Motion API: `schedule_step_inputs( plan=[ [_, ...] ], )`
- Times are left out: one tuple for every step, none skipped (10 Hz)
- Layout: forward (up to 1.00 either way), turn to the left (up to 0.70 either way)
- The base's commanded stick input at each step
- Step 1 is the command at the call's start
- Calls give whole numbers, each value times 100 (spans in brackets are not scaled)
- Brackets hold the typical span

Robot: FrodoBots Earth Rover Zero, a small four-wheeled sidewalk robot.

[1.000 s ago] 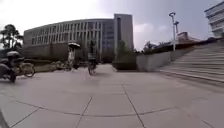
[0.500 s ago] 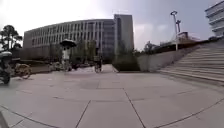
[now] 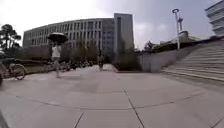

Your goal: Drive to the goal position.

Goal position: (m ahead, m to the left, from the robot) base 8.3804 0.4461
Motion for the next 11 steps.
schedule_step_inputs(
  plan=[
    [60, 1],
    [60, 2],
    [60, 2],
    [60, 2],
    [60, 2],
    [60, 2],
    [60, 2],
    [60, 2],
    [60, 2],
    [60, 2],
    [60, 2]
  ],
)
